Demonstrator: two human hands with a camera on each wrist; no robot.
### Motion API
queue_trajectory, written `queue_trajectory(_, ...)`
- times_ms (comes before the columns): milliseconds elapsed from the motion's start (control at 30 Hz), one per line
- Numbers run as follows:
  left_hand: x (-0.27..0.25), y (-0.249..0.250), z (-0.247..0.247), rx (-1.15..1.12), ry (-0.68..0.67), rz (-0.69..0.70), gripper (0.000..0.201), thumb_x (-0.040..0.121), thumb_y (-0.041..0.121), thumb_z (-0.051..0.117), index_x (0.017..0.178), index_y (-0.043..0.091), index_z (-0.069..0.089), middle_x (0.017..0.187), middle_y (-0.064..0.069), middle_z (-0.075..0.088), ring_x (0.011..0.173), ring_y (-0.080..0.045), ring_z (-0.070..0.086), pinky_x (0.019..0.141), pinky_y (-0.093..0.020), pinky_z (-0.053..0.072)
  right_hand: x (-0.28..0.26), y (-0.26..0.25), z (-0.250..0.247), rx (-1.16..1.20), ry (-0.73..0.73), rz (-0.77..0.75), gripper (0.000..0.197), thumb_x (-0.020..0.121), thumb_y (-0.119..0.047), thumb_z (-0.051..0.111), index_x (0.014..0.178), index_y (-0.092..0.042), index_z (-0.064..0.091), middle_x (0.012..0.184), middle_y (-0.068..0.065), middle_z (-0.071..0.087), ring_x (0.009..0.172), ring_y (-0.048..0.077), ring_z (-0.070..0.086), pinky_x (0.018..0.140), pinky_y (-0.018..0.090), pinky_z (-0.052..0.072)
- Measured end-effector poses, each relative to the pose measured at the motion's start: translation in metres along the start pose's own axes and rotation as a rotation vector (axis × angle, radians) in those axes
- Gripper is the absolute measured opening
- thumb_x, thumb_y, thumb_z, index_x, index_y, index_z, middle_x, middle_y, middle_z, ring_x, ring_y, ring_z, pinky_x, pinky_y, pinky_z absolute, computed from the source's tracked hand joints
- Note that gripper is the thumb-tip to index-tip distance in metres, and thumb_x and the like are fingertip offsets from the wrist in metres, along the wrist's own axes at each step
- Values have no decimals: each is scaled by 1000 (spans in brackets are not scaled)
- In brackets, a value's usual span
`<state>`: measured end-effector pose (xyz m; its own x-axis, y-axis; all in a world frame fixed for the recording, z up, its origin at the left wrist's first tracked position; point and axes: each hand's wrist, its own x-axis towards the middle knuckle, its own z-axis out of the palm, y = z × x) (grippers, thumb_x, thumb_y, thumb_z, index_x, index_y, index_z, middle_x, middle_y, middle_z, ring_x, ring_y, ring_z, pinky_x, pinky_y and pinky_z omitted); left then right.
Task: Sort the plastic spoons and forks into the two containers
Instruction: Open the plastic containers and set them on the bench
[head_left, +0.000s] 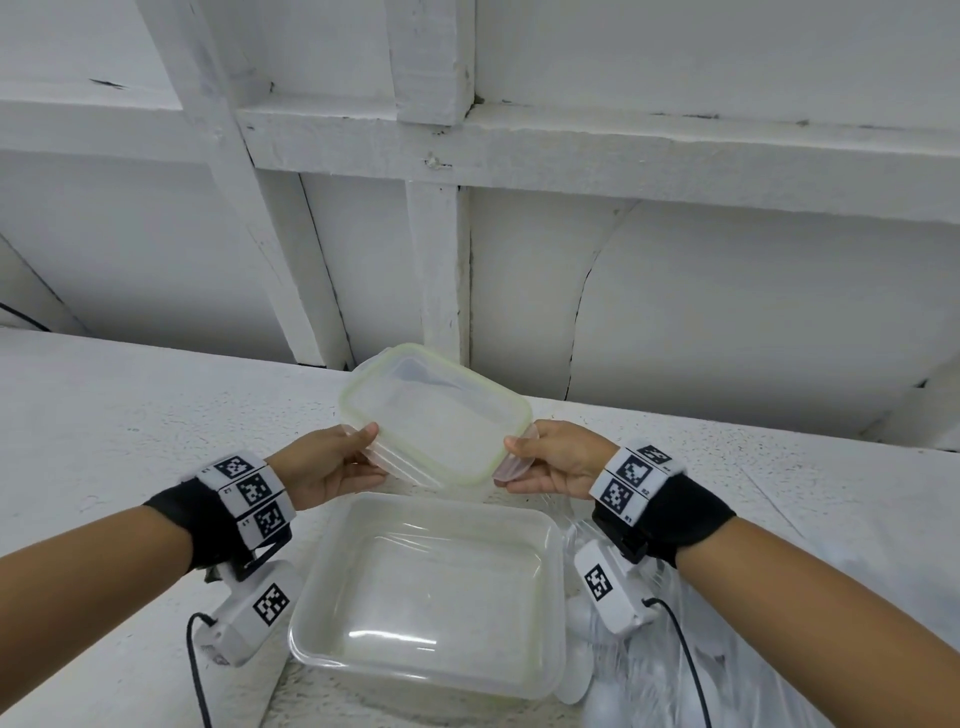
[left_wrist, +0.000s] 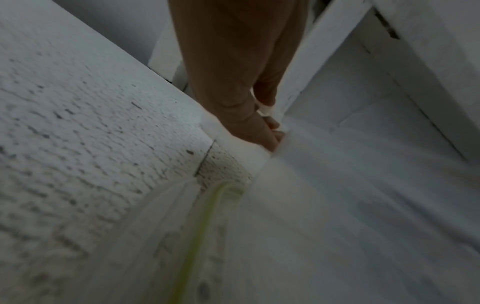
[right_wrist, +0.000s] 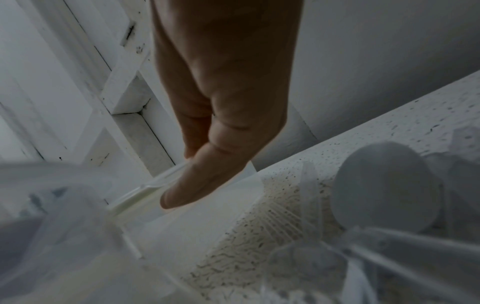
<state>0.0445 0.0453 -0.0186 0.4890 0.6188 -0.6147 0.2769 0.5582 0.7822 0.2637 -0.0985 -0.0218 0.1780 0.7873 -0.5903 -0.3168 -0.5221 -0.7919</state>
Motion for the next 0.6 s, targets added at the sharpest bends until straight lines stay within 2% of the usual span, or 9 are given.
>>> queue_trajectory(67,-2,2,-2,56,0,1,24,94,21,52,81,1,55,65,-13,65,59,-19,68,56,-25,59,-3,-2,2,-36,25,18,12,93,-14,56,95,-2,55,72,13,70,60,19,70,54,25,58)
queue_trajectory(100,-3,3,-3,74,5,2,25,93,22,54,80,1,54,64,-14,64,57,-19,69,56,-25,59,-5,-6,2,-81,47,42,18,92,-17,58,101,-2,54,77,15,68,59,19,70,54,26,58)
queue_trajectory(200,-5,9,-4,89,3,20,23,92,21,56,83,0,54,67,-15,64,58,-20,70,54,-26,58,-5,-26,-3,-420,175,131,47,92,-34,56,120,4,47,78,16,63,57,20,67,55,28,58)
queue_trajectory(267,-5,11,-5,94,-17,18,21,93,20,55,90,-1,57,68,-15,67,60,-20,70,54,-26,58,4,-44,-9,-691,291,86,58,95,-45,46,126,4,46,83,15,65,67,23,67,65,34,59)
queue_trajectory(333,-4,12,-6,95,-26,11,19,92,18,55,93,-1,59,69,-14,70,60,-19,70,56,-26,59,15,-61,-8,-869,345,-1,57,97,-46,37,123,3,52,102,16,65,91,29,66,86,41,54)
queue_trajectory(367,-3,12,-6,90,-29,9,18,92,16,55,94,-2,59,70,-13,71,60,-19,70,57,-26,59,21,-67,-7,-915,340,-33,56,99,-43,34,121,3,54,110,16,64,100,30,63,93,40,50)
queue_trajectory(433,0,13,-7,79,-30,3,17,92,14,55,93,-3,60,69,-12,71,59,-18,70,56,-25,58,37,-76,0,-916,287,-21,53,100,-41,32,119,0,59,114,12,62,100,25,58,91,33,46)
queue_trajectory(500,3,13,-8,80,-26,-6,17,92,13,56,92,-4,60,68,-12,70,58,-18,69,56,-24,58,51,-80,9,-940,243,11,53,97,-48,34,115,-6,61,117,11,60,97,22,53,90,33,44)
queue_trajectory(600,6,13,-11,92,-26,-22,19,91,13,57,92,-5,61,71,-13,70,58,-17,69,54,-23,57,64,-84,12,-1038,201,39,49,92,-56,42,103,-11,61,108,10,57,98,25,54,84,30,42)
